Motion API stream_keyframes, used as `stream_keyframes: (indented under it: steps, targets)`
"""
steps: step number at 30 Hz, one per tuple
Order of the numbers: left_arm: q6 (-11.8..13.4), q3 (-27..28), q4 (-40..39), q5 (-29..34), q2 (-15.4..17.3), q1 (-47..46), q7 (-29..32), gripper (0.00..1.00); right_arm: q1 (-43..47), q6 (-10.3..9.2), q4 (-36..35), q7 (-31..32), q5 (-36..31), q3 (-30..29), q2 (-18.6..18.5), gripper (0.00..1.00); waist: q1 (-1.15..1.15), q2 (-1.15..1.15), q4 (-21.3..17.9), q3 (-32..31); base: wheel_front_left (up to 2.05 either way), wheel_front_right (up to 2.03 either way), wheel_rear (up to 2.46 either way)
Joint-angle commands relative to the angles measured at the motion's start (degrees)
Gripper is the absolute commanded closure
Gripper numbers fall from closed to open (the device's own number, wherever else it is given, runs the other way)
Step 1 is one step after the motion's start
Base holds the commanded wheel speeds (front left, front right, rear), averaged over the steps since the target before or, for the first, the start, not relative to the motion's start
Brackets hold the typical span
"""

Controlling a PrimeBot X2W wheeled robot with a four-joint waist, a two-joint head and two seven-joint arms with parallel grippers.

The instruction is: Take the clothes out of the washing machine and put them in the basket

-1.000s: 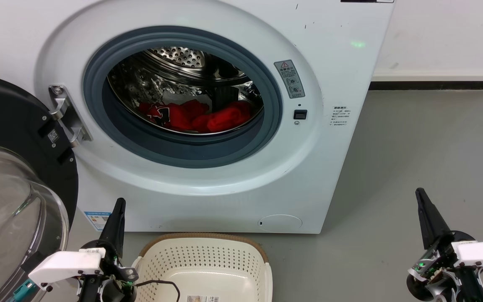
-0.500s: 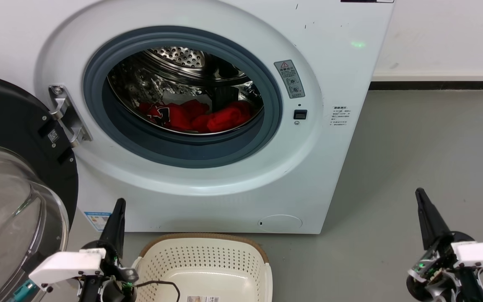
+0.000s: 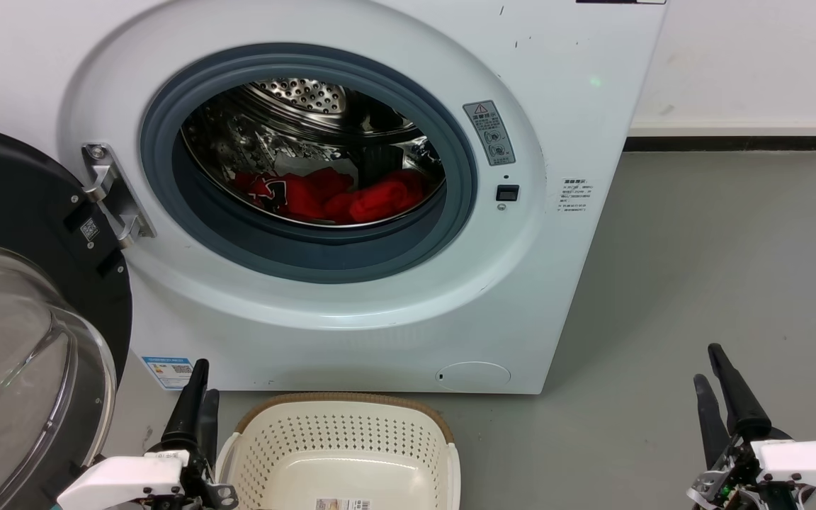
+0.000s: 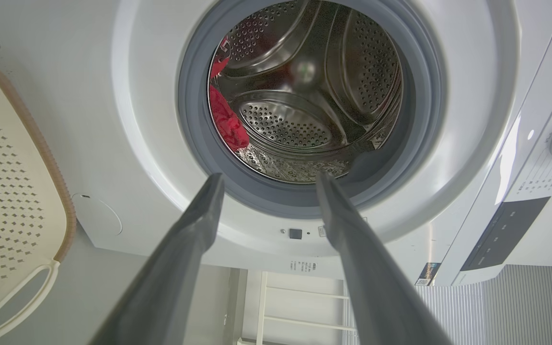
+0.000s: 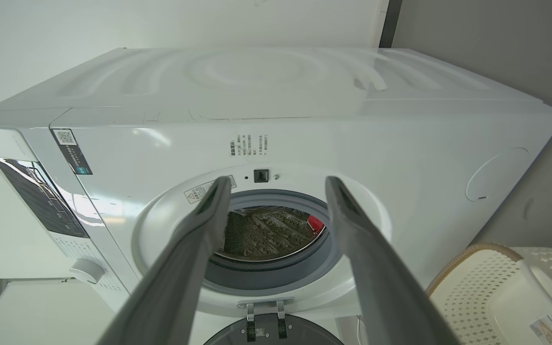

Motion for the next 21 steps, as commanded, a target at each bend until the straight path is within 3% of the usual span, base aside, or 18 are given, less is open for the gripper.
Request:
stream_keyframes:
  steps: [1, 11, 21]
  targets:
    - [-0.03, 0.09, -1.25, 1.3, 0.1, -0.58, -0.76, 0.0, -0.53, 0.0, -1.08, -0.77, -1.81, -0.36, -0.21, 0.0, 0.0, 0.0, -0.02, 0.01, 0.0, 0.0, 0.0]
    - [0.17, 4.61, -0.99, 9.78, 0.13, -1.05, -3.34, 0.0, -0.93, 0.0, -2.09, -3.37, -15.29, -2.37, -0.27, 0.0, 0.0, 0.0, -0.15, 0.09, 0.0, 0.0, 0.0]
    - [2.54, 8.74, -8.45, 24.12, 0.16, -1.42, -6.31, 0.0, -0.71, 0.0, -11.2, -6.37, -39.98, -0.62, -0.36, 0.0, 0.0, 0.0, -0.25, 0.36, 0.0, 0.0, 0.0]
